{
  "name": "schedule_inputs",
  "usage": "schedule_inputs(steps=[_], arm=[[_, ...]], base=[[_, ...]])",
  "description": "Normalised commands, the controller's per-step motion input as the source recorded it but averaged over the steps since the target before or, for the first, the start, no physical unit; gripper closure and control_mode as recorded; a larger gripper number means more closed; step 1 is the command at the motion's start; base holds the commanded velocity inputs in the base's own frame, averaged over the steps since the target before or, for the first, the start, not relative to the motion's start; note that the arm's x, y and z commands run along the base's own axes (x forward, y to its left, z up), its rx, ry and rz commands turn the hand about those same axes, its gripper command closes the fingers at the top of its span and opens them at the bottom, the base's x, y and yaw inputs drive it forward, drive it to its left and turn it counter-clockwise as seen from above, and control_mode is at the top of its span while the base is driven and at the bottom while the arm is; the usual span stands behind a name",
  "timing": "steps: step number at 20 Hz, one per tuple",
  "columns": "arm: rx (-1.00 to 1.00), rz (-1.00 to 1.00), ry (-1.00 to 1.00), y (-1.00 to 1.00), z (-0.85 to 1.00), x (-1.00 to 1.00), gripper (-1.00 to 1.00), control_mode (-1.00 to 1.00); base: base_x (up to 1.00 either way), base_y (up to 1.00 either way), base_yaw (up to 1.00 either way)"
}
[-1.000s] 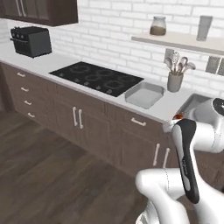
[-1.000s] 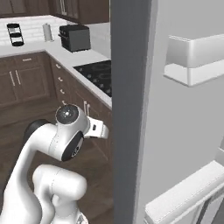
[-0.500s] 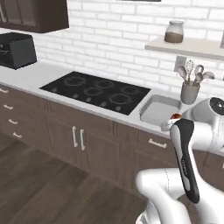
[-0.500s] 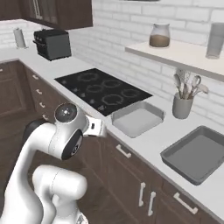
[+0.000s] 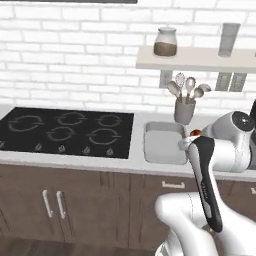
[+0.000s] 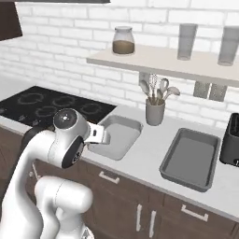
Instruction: Place one tomato and one chicken drumstick in each tupperware on the nearby counter, to pack two identical lunches.
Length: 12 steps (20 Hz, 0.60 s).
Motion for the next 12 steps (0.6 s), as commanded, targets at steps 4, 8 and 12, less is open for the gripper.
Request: schedule_inputs(steps=[4, 8, 12], arm=[[0.00, 0.00, 0.00, 0.00, 0.00, 0.00, 1.00, 1.00], [-0.02, -0.07, 0.06, 0.25, -0.08, 0.25, 1.00, -1.00], [-0.17, -0.20, 0.40, 0.66, -0.83, 0.92, 1.00, -1.00]], base=[[0.91, 0.42, -0.64], [0.75, 0.65, -0.32], [0.00, 0.00, 0.00]])
